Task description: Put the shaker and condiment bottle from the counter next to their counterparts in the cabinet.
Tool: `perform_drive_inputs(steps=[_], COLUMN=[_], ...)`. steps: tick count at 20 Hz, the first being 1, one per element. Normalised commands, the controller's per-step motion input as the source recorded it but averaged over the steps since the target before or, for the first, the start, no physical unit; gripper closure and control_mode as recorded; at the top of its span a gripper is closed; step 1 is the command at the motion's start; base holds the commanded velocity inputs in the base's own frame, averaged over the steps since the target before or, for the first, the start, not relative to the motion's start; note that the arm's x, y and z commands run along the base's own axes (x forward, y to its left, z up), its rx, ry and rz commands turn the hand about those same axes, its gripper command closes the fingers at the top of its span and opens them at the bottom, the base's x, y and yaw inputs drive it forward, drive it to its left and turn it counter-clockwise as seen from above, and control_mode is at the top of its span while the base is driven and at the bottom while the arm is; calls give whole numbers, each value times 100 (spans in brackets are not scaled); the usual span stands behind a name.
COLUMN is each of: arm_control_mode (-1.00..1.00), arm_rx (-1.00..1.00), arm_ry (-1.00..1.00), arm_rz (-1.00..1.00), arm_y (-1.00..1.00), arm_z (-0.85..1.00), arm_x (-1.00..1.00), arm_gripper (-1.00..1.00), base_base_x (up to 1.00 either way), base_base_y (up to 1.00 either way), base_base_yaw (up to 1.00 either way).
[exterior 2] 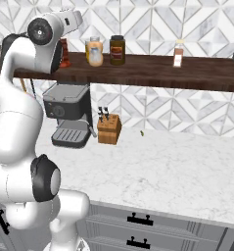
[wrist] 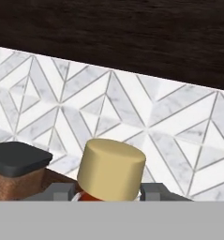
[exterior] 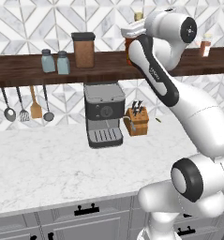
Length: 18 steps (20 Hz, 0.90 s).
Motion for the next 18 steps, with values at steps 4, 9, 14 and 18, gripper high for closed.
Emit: perform_drive_inputs(steps=[4, 9, 14, 18], arm_control_mode=[-100, -100, -100, -100], arm_rx=[0, 0, 0, 0], arm_ry=[0, 0, 0, 0], arm_rz=[0, 0, 0, 0], arm_y=[0, 4, 1, 0], arm_z=[-27, -29, -15, -1], arm_x=[32, 24, 18, 26], arm_gripper=[100, 100, 100, 100], base_base_x=[0, 0, 0, 0], base_base_y=[0, 0, 0, 0], base_base_yaw=[0, 0, 0, 0])
